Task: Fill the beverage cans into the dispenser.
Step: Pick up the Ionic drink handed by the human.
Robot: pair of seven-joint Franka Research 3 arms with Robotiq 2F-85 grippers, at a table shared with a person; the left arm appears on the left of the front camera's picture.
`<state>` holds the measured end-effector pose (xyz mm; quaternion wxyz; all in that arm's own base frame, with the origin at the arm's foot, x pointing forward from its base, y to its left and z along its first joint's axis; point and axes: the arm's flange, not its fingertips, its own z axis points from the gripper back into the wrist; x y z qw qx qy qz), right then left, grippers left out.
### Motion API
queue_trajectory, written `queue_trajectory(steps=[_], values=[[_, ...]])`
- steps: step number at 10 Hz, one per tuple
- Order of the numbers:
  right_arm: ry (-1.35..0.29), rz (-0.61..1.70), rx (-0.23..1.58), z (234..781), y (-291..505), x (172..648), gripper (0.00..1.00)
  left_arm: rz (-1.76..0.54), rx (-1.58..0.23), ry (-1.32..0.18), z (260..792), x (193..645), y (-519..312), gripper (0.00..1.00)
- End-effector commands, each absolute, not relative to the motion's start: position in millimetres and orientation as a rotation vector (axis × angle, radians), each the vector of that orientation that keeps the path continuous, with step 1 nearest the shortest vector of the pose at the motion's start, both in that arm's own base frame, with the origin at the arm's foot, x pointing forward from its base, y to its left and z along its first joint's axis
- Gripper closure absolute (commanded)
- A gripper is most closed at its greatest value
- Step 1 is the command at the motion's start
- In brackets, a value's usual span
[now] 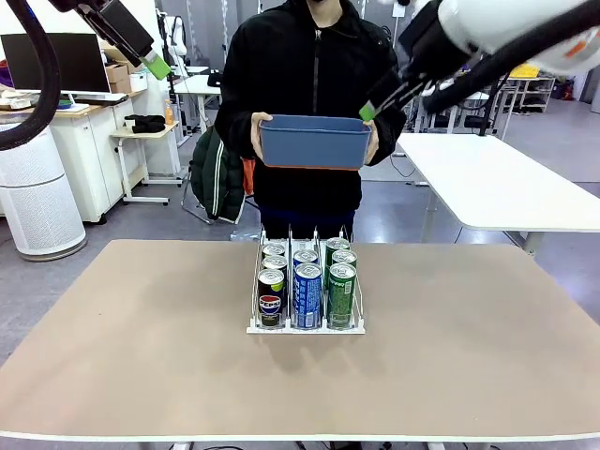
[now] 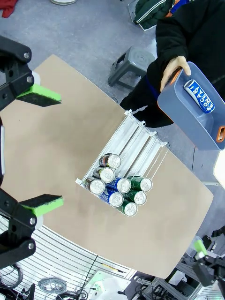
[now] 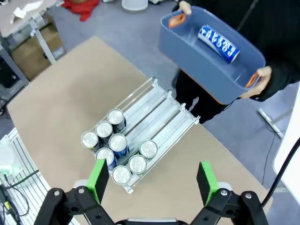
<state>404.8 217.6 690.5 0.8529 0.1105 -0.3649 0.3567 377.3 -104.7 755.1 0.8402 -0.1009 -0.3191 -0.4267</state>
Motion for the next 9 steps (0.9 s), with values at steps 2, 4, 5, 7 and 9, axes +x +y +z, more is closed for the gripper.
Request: queue_trajectory(steps=[2,4,5,7,9], values=[[-0.707,0.759,0.329,736.1,197.5,418.9,0.0,-0.905,-0.216,-0.672,753.7,376.7,-103.9,0.0],[-0.686,0.779,0.288,763.1,189.2,421.8,0.0,-0.905,-0.216,-0.672,753.7,376.7,-103.9,0.0],[-0.694,0.766,0.272,770.2,188.2,420.5,0.0,-0.905,-0.216,-0.672,753.7,376.7,-103.9,0.0],[-0.662,0.794,0.248,784.6,184.3,417.9,0.0,-0.905,-0.216,-0.672,753.7,376.7,-103.9,0.0],[-0.682,0.79,0.221,789.7,189.5,411.1,0.0,-0.905,-0.216,-0.672,753.7,376.7,-103.9,0.0]])
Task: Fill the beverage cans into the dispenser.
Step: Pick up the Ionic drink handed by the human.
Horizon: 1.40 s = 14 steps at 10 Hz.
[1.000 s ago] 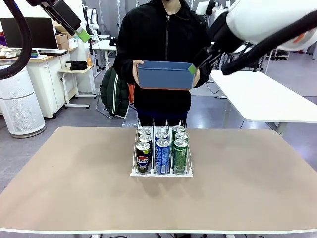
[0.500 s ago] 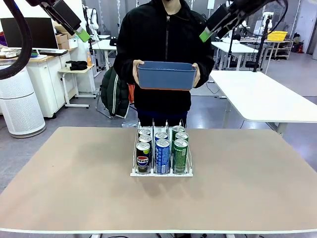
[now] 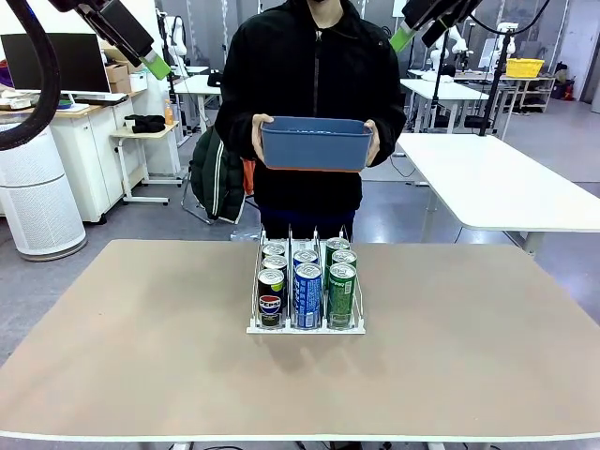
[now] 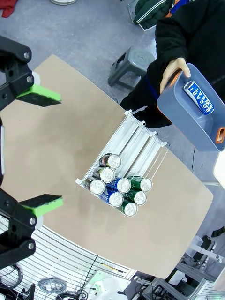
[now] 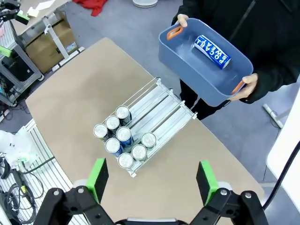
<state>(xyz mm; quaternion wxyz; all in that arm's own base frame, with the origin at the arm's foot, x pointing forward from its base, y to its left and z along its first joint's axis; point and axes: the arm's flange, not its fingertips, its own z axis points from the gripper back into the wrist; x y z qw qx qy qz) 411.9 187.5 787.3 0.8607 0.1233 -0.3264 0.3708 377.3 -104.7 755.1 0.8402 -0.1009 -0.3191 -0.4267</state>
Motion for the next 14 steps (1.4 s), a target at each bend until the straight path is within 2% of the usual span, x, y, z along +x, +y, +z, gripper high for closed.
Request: queue_trajectory(steps=[1,6,14], values=[[-0.682,0.799,0.212,794.3,189.6,409.5,0.0,-0.905,-0.216,-0.672,753.7,376.7,-103.9,0.0],[-0.746,0.803,0.193,799.7,176.9,404.3,0.0,-0.905,-0.216,-0.672,753.7,376.7,-103.9,0.0],[-0.725,0.798,0.221,804.5,183.8,402.0,0.0,-0.905,-0.216,-0.672,753.7,376.7,-103.9,0.0]])
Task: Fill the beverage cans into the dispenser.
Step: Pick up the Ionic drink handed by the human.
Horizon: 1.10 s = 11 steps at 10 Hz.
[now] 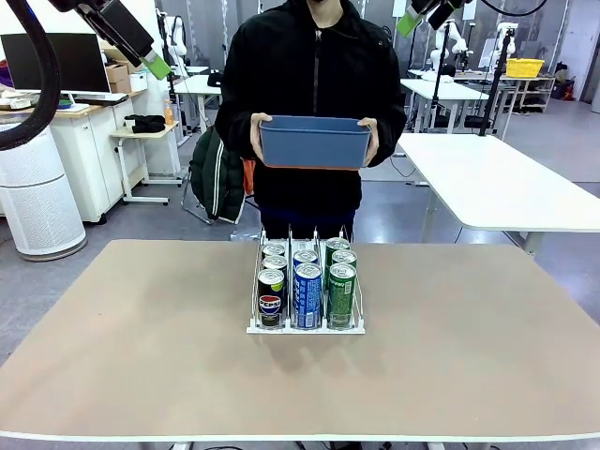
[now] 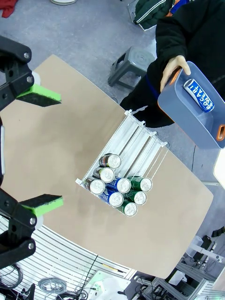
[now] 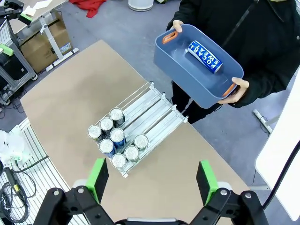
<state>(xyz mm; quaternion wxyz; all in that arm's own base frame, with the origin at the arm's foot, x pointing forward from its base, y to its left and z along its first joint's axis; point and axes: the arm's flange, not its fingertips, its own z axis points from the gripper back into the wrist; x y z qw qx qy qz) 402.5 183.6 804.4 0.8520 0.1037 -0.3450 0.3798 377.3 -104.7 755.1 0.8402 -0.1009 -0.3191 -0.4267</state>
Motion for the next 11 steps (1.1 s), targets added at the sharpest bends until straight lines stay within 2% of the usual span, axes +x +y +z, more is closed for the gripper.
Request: queue_trajectory(steps=[1,11], values=[[-0.725,0.798,0.221,804.5,183.8,402.0,0.0,-0.905,-0.216,-0.672,753.7,376.7,-103.9,0.0],[-0.725,0.798,0.221,804.5,183.8,402.0,0.0,-0.905,-0.216,-0.672,753.7,376.7,-103.9,0.0]])
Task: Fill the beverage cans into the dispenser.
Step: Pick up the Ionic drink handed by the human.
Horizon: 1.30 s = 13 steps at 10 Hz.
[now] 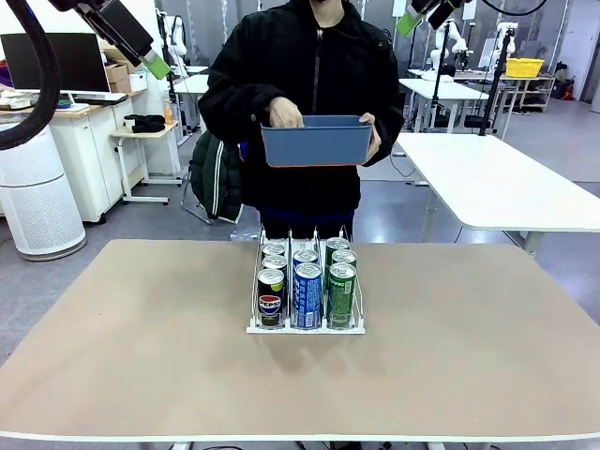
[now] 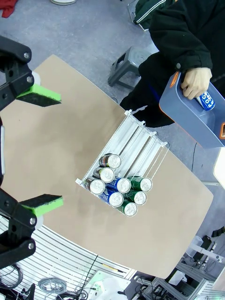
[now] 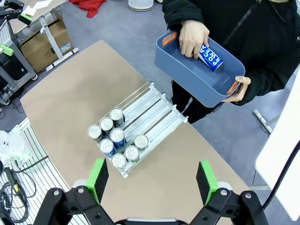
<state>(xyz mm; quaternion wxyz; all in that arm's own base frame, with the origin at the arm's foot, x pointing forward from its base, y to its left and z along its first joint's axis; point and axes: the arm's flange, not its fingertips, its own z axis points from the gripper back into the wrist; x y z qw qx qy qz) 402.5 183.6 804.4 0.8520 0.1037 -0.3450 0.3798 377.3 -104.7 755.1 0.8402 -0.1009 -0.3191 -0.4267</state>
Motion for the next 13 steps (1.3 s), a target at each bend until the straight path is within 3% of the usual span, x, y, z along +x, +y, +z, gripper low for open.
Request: queue_trajectory(steps=[1,13], values=[[-0.725,0.798,0.221,804.5,183.8,402.0,0.0,-0.905,-0.216,-0.672,753.7,376.7,-103.9,0.0],[-0.725,0.798,0.221,804.5,183.8,402.0,0.0,-0.905,-0.216,-0.672,753.7,376.7,-103.9,0.0]])
